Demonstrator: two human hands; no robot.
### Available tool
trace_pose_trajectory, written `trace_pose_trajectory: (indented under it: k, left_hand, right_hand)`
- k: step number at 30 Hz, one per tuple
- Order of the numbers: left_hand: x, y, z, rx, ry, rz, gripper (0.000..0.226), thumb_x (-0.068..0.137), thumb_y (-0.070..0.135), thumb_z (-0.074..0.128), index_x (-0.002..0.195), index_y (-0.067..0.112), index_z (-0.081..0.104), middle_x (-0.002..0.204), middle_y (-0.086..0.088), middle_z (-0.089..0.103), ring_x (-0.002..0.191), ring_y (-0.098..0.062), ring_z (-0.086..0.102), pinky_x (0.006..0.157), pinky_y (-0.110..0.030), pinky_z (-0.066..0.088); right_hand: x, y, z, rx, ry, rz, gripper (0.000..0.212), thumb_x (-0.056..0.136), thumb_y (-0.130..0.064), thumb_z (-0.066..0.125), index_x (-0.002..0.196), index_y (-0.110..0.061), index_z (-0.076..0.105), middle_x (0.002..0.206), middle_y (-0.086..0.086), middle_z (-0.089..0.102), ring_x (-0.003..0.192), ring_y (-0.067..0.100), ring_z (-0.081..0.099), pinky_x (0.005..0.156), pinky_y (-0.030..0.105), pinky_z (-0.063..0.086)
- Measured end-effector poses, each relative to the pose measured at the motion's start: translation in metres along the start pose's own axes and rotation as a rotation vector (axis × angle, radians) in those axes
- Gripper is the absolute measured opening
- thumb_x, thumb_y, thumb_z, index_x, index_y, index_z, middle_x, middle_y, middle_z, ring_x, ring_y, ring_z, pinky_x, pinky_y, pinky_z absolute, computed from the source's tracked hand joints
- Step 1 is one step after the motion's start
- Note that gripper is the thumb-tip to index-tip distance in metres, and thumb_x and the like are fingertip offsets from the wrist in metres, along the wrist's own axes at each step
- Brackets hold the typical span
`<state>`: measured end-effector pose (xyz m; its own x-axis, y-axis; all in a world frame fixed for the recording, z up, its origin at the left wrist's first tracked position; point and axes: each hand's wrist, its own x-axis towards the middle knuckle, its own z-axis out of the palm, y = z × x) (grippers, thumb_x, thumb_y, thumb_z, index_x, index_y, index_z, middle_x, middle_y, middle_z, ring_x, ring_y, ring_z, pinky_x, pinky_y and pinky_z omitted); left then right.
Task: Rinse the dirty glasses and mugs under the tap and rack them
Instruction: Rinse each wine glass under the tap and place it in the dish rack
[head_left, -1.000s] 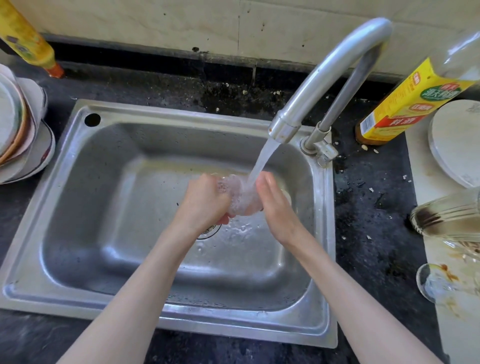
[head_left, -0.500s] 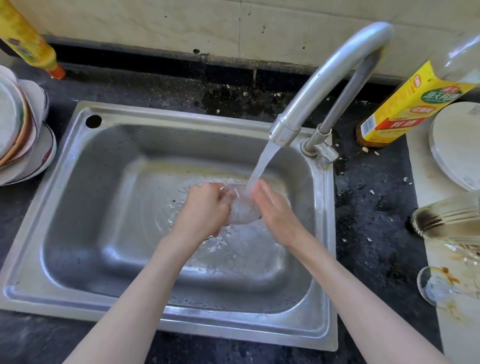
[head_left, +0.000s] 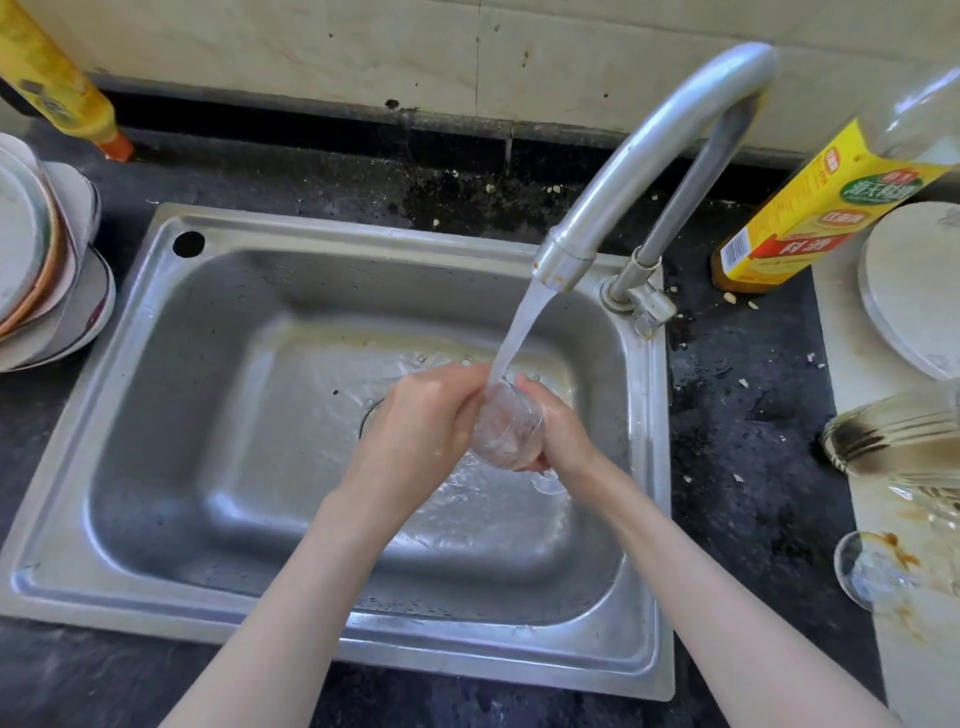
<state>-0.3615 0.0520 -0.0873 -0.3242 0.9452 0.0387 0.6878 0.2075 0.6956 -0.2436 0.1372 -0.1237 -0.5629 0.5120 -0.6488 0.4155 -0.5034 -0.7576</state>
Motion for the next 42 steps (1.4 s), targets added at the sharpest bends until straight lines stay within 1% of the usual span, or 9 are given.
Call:
trace_pose_trajectory:
  k: [2, 4, 7, 10, 13, 16, 21, 28, 42]
  left_hand:
    - [-0.003, -0.001, 0.004, -0.030, 0.021, 0.004, 0.020, 0.090, 0.029, 0.045, 0.091, 0.024, 0.065, 0.068, 0.003, 0.062, 0.063, -0.018, 0.052, 0.058, -0.031, 0.044]
    - [-0.005, 0.005, 0.005, -0.154, -0.010, -0.014, 0.031, 0.092, 0.037, 0.041, 0.100, 0.020, 0.065, 0.087, -0.004, 0.069, 0.073, -0.003, 0.056, 0.064, -0.015, 0.042]
    - [-0.007, 0.016, 0.005, -0.337, -0.142, -0.030, 0.029, 0.082, 0.046, 0.049, 0.111, 0.043, 0.049, 0.097, 0.021, 0.058, 0.091, 0.020, 0.048, 0.077, 0.000, 0.034]
    - [-0.008, 0.017, 0.007, -0.393, -0.166, -0.115, 0.052, 0.073, 0.040, 0.073, 0.104, 0.062, 0.038, 0.098, 0.028, 0.058, 0.093, 0.011, 0.053, 0.081, -0.004, 0.038]
    - [-0.008, 0.014, 0.010, -0.389, -0.102, -0.154, 0.056, 0.070, 0.028, 0.079, 0.103, 0.053, 0.042, 0.097, 0.027, 0.058, 0.091, 0.009, 0.054, 0.079, -0.007, 0.040]
    - [-0.009, 0.015, 0.013, -0.329, -0.066, -0.172, 0.054, 0.069, 0.031, 0.079, 0.102, 0.049, 0.042, 0.098, 0.028, 0.056, 0.094, 0.008, 0.052, 0.078, -0.008, 0.039]
    - [-0.017, 0.014, 0.014, -0.332, -0.030, -0.269, 0.053, 0.069, 0.026, 0.080, 0.108, 0.039, 0.047, 0.101, 0.027, 0.053, 0.090, 0.002, 0.053, 0.076, -0.008, 0.039]
    - [-0.017, 0.021, 0.009, -0.259, -0.050, -0.317, 0.061, 0.065, 0.034, 0.081, 0.115, 0.037, 0.047, 0.103, 0.003, 0.062, 0.085, -0.017, 0.054, 0.074, -0.028, 0.044]
    - [-0.005, 0.056, -0.020, -0.265, 0.027, -0.292, 0.060, 0.068, 0.029, 0.081, 0.117, 0.037, 0.047, 0.109, 0.022, 0.055, 0.107, -0.012, 0.053, 0.088, -0.028, 0.046]
  right_hand:
    - [0.000, -0.002, -0.002, 0.038, 0.002, 0.035, 0.051, 0.102, -0.034, 0.027, 0.059, -0.013, 0.045, 0.030, -0.006, 0.043, 0.024, 0.005, 0.037, 0.029, 0.012, 0.025]
    - [-0.001, -0.002, -0.002, 0.082, 0.026, 0.071, 0.046, 0.100, -0.037, 0.031, 0.064, -0.012, 0.047, 0.034, -0.003, 0.042, 0.025, 0.008, 0.034, 0.032, 0.012, 0.020]
    - [-0.002, -0.001, -0.003, 0.214, -0.008, 0.047, 0.039, 0.099, -0.033, 0.032, 0.074, -0.011, 0.051, 0.040, -0.001, 0.037, 0.031, 0.011, 0.028, 0.039, 0.015, 0.015]
    - [-0.001, 0.001, -0.001, 0.242, 0.009, 0.001, 0.049, 0.100, -0.043, 0.031, 0.072, -0.018, 0.063, 0.053, 0.006, 0.047, 0.044, 0.015, 0.034, 0.045, 0.024, 0.021]
    - [-0.002, 0.004, -0.003, 0.131, 0.004, -0.048, 0.055, 0.098, -0.050, 0.026, 0.088, -0.019, 0.072, 0.089, 0.023, 0.066, 0.075, 0.035, 0.059, 0.061, 0.037, 0.044]
    - [-0.011, -0.001, -0.010, 0.026, 0.111, -0.085, 0.036, 0.101, -0.033, 0.034, 0.094, -0.019, 0.067, 0.101, 0.015, 0.070, 0.093, 0.027, 0.066, 0.086, 0.035, 0.050]
    - [-0.020, -0.013, -0.044, 0.405, 0.340, -0.073, 0.008, 0.095, -0.014, 0.049, 0.099, -0.012, 0.056, 0.097, 0.012, 0.068, 0.077, 0.018, 0.062, 0.075, 0.029, 0.050]
    - [-0.034, -0.046, -0.071, 0.964, 0.270, 0.077, 0.015, 0.095, -0.016, 0.046, 0.092, -0.006, 0.057, 0.092, 0.005, 0.063, 0.085, 0.018, 0.059, 0.073, 0.029, 0.048]
    - [-0.053, -0.074, -0.079, 1.175, 0.160, 0.216, 0.020, 0.093, -0.011, 0.046, 0.100, 0.005, 0.055, 0.094, 0.011, 0.060, 0.084, 0.021, 0.059, 0.070, 0.028, 0.045]
